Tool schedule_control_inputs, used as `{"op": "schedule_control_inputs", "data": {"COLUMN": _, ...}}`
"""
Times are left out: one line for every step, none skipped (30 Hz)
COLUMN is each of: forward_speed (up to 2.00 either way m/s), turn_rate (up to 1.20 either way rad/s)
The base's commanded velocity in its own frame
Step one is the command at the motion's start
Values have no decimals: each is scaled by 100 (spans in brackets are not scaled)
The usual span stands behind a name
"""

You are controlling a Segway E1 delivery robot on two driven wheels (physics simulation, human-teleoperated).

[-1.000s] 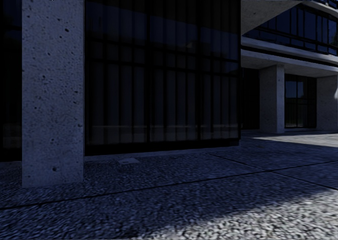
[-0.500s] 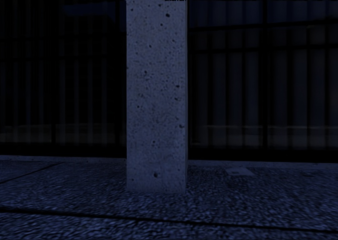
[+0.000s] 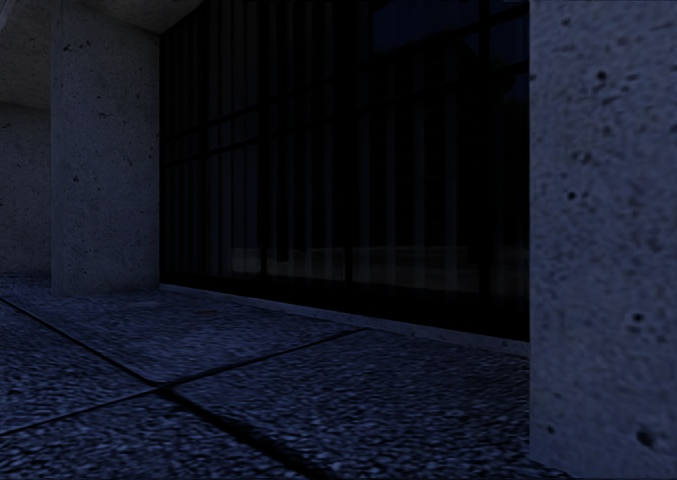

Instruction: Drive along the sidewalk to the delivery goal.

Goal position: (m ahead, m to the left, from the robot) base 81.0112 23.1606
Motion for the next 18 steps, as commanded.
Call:
{"op": "schedule_control_inputs", "data": {"forward_speed": 134, "turn_rate": 120}}
{"op": "schedule_control_inputs", "data": {"forward_speed": 134, "turn_rate": 120}}
{"op": "schedule_control_inputs", "data": {"forward_speed": 134, "turn_rate": 120}}
{"op": "schedule_control_inputs", "data": {"forward_speed": 134, "turn_rate": 120}}
{"op": "schedule_control_inputs", "data": {"forward_speed": 134, "turn_rate": 120}}
{"op": "schedule_control_inputs", "data": {"forward_speed": 134, "turn_rate": 120}}
{"op": "schedule_control_inputs", "data": {"forward_speed": 134, "turn_rate": 120}}
{"op": "schedule_control_inputs", "data": {"forward_speed": 134, "turn_rate": 120}}
{"op": "schedule_control_inputs", "data": {"forward_speed": 134, "turn_rate": 120}}
{"op": "schedule_control_inputs", "data": {"forward_speed": 134, "turn_rate": 120}}
{"op": "schedule_control_inputs", "data": {"forward_speed": 134, "turn_rate": 120}}
{"op": "schedule_control_inputs", "data": {"forward_speed": 134, "turn_rate": 120}}
{"op": "schedule_control_inputs", "data": {"forward_speed": 134, "turn_rate": 120}}
{"op": "schedule_control_inputs", "data": {"forward_speed": 134, "turn_rate": 120}}
{"op": "schedule_control_inputs", "data": {"forward_speed": 134, "turn_rate": 120}}
{"op": "schedule_control_inputs", "data": {"forward_speed": 134, "turn_rate": 118}}
{"op": "schedule_control_inputs", "data": {"forward_speed": 134, "turn_rate": 110}}
{"op": "schedule_control_inputs", "data": {"forward_speed": 133, "turn_rate": 94}}
